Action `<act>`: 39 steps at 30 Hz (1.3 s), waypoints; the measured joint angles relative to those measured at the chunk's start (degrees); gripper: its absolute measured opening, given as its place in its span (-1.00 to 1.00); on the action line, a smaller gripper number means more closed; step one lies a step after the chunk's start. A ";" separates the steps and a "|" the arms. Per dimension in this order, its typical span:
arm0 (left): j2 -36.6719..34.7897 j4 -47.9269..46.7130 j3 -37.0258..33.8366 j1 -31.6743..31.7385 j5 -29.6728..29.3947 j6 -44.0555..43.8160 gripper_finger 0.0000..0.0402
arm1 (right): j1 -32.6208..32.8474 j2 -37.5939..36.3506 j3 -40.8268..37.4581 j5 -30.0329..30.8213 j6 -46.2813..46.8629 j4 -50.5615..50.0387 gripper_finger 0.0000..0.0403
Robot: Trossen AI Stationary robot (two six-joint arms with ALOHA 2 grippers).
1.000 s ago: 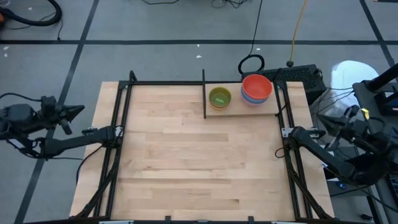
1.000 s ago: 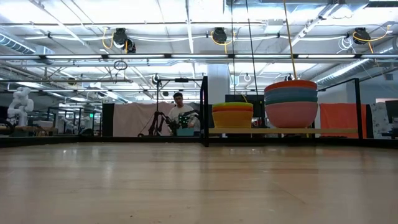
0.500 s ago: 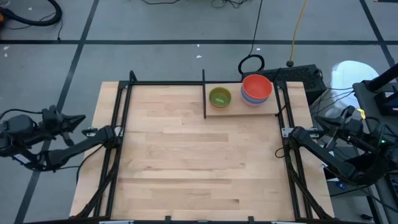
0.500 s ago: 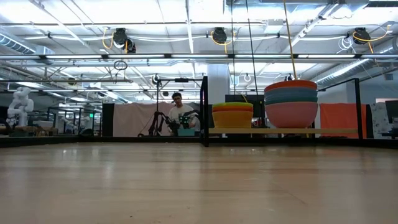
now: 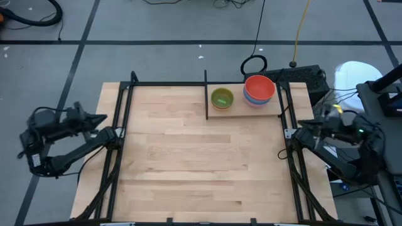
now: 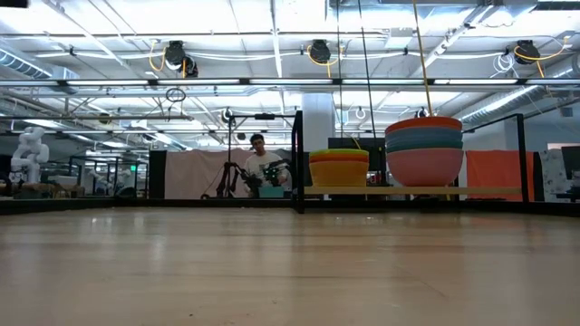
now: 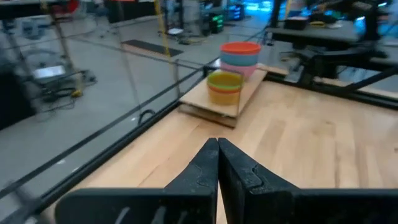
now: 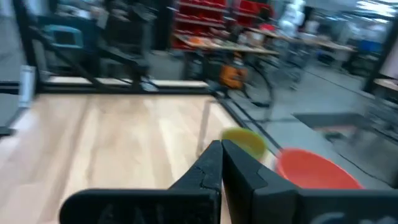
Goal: Place and stack bowls onto a shelf
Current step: Return to Home Position
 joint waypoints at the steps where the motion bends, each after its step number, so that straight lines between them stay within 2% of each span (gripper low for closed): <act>1: 0.00 1.98 -1.65 0.08 1.27 -0.01 -0.97 | 0.00 0.00 -1.68 -1.94 0.22 2.09 -1.00; 3: 0.00 5.72 -4.83 0.11 4.58 0.06 -0.97 | 0.00 -0.01 -5.31 -4.35 0.34 6.05 -1.00; 7: -0.02 14.10 -11.12 0.11 9.48 0.71 -0.97 | 0.00 -0.02 -13.20 -4.49 1.54 13.50 -1.00; 9: -0.02 17.86 -14.21 0.11 9.96 0.91 -0.97 | 0.00 -0.01 -16.60 -4.54 2.26 16.98 -1.00; 17: 0.45 33.84 -21.50 0.11 10.21 -2.09 -0.97 | 0.00 1.36 -18.11 -4.39 5.35 28.16 -1.00; 24: 0.70 48.28 -30.54 0.11 9.92 -2.50 -0.96 | 0.00 1.38 -25.92 -4.39 9.64 41.54 -1.00; 29: 1.18 55.15 -36.61 0.09 9.94 -4.06 -0.96 | 0.02 1.76 -33.42 -4.45 9.08 53.98 -1.00; 34: 1.33 57.33 -41.44 0.09 9.96 -3.68 -0.96 | 0.02 3.13 -40.30 -4.41 8.11 62.93 -1.00; 39: 1.33 60.22 -45.80 0.09 10.00 -2.24 -0.96 | 0.02 4.06 -45.13 -4.39 4.22 64.81 -1.00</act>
